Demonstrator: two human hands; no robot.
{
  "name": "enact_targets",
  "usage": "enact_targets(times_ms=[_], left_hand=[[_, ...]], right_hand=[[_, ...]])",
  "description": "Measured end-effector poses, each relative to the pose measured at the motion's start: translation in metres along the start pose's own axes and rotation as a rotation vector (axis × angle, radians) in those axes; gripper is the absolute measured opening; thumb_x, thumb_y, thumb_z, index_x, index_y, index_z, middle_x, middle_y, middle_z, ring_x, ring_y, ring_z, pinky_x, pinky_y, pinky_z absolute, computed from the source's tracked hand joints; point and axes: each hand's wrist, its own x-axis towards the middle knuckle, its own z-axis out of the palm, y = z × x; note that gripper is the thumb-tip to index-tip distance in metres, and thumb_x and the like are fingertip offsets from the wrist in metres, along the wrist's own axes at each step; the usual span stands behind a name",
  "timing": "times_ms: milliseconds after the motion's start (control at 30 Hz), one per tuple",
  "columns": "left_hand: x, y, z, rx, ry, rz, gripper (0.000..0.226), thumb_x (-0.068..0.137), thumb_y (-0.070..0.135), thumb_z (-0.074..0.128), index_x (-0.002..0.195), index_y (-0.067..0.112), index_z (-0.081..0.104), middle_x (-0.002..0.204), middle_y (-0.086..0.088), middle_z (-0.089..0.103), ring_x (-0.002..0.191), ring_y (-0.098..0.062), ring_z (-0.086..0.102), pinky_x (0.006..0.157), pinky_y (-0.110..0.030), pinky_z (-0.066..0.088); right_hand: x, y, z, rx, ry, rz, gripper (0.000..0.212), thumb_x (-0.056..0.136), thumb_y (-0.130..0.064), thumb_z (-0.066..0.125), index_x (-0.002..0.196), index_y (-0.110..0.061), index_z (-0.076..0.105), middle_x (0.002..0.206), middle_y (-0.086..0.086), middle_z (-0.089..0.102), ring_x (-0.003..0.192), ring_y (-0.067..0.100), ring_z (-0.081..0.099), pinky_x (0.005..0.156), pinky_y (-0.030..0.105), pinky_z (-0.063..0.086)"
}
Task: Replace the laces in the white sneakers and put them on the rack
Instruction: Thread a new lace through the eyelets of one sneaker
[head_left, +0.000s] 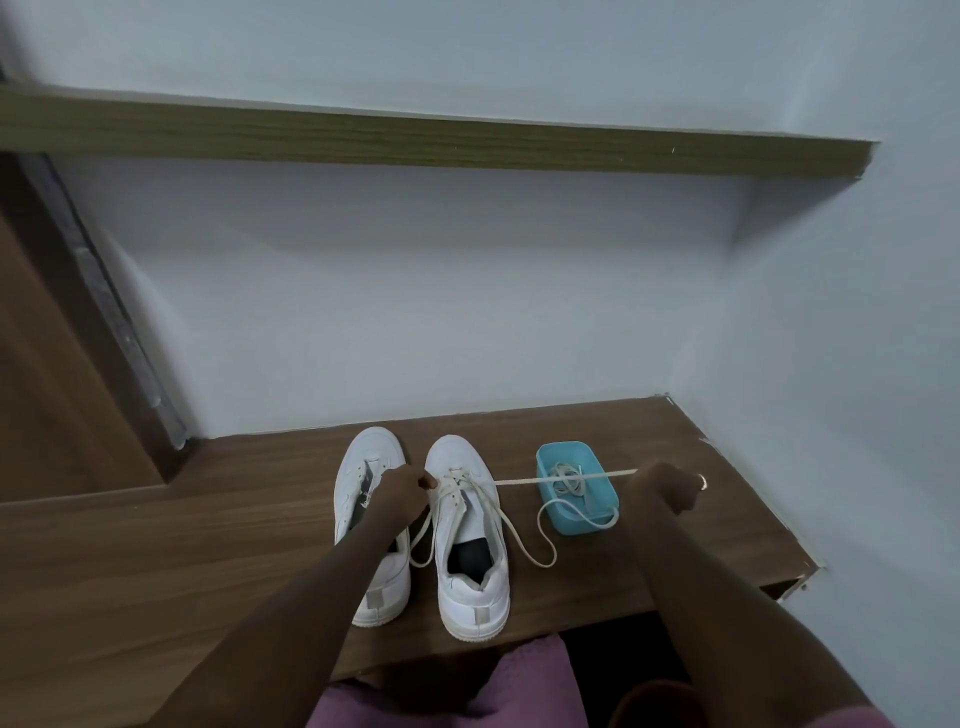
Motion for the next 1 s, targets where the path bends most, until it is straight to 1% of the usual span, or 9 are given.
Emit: enact_targets(times_ms=[67, 167, 267, 333, 433, 600, 800, 900, 1000], left_hand=[[0.000, 0.003, -0.002, 0.113, -0.117, -0.002, 0.028, 0.087, 0.003, 0.043, 0.084, 0.008, 0.071, 0.093, -0.003, 0.067, 0.100, -0.022, 0.061, 0.080, -0.024, 0.043], [-0.002, 0.011, -0.004, 0.281, -0.212, -0.010, 0.032, 0.086, 0.011, 0.043, 0.054, 0.010, 0.043, 0.061, 0.000, 0.047, 0.081, -0.025, 0.056, 0.068, -0.027, 0.037], [0.000, 0.011, -0.003, 0.268, -0.222, -0.038, 0.029, 0.083, 0.015, 0.051, 0.056, 0.006, 0.046, 0.060, -0.001, 0.045, 0.074, -0.021, 0.050, 0.060, -0.026, 0.036], [-0.001, 0.010, -0.004, 0.263, -0.202, -0.049, 0.017, 0.080, 0.014, 0.056, 0.066, 0.006, 0.058, 0.065, -0.002, 0.052, 0.076, -0.022, 0.058, 0.059, -0.026, 0.039], [0.002, 0.007, -0.005, 0.272, -0.137, -0.041, 0.010, 0.081, 0.012, 0.054, 0.075, 0.009, 0.062, 0.072, -0.003, 0.058, 0.079, -0.025, 0.064, 0.060, -0.028, 0.042], [0.000, 0.012, -0.007, 0.301, -0.023, -0.010, 0.015, 0.087, 0.016, 0.051, 0.079, 0.010, 0.062, 0.071, -0.003, 0.060, 0.080, -0.025, 0.065, 0.059, -0.027, 0.042], [0.002, 0.015, -0.007, 0.366, 0.094, 0.016, 0.028, 0.091, 0.022, 0.050, 0.116, 0.022, 0.062, 0.111, -0.002, 0.066, 0.103, -0.022, 0.062, 0.079, -0.030, 0.044], [0.004, 0.015, -0.001, 0.283, 0.096, 0.015, 0.035, 0.088, 0.015, 0.050, 0.121, 0.021, 0.060, 0.113, 0.002, 0.066, 0.106, -0.019, 0.059, 0.087, -0.031, 0.047], [0.002, 0.019, 0.001, 0.243, 0.110, 0.015, 0.035, 0.089, 0.009, 0.048, 0.120, 0.019, 0.061, 0.116, 0.000, 0.064, 0.107, -0.020, 0.059, 0.088, -0.031, 0.046]], right_hand=[[0.000, -0.001, 0.010, -0.141, 0.077, -0.045, 0.028, 0.093, -0.007, 0.041, 0.114, 0.009, 0.052, 0.115, 0.027, 0.059, 0.107, 0.043, 0.058, 0.085, 0.045, 0.047], [-0.016, -0.001, 0.034, -0.366, 0.047, -0.308, 0.024, 0.094, -0.007, 0.041, 0.103, 0.009, 0.056, 0.104, 0.027, 0.063, 0.099, 0.041, 0.060, 0.084, 0.046, 0.046], [-0.040, 0.011, 0.058, -0.595, -0.065, -0.589, 0.031, 0.097, -0.018, 0.039, 0.095, 0.003, 0.062, 0.094, 0.020, 0.066, 0.091, 0.035, 0.062, 0.080, 0.042, 0.046], [-0.052, 0.015, 0.072, -0.767, -0.174, -0.758, 0.035, 0.099, -0.026, 0.038, 0.101, -0.003, 0.064, 0.102, 0.013, 0.064, 0.099, 0.029, 0.058, 0.084, 0.039, 0.042], [-0.063, 0.023, 0.090, -0.974, -0.410, -0.926, 0.030, 0.098, -0.025, 0.041, 0.117, -0.012, 0.061, 0.121, 0.005, 0.053, 0.117, 0.025, 0.044, 0.094, 0.040, 0.036], [-0.067, 0.039, 0.105, -1.047, -0.583, -0.859, 0.029, 0.096, -0.024, 0.046, 0.120, -0.021, 0.063, 0.127, 0.000, 0.049, 0.124, 0.024, 0.039, 0.100, 0.043, 0.033], [-0.048, 0.020, 0.084, -1.201, -0.473, -0.899, 0.029, 0.096, -0.020, 0.044, 0.121, -0.015, 0.058, 0.125, 0.004, 0.055, 0.121, 0.026, 0.045, 0.100, 0.049, 0.036], [-0.020, 0.006, 0.065, -1.231, -0.426, -0.856, 0.031, 0.096, -0.019, 0.040, 0.125, -0.013, 0.053, 0.125, 0.004, 0.055, 0.122, 0.025, 0.046, 0.102, 0.048, 0.035], [0.009, -0.006, 0.051, -1.247, -0.283, -0.886, 0.029, 0.093, -0.020, 0.042, 0.113, -0.015, 0.062, 0.113, 0.005, 0.064, 0.107, 0.025, 0.057, 0.090, 0.040, 0.045]])
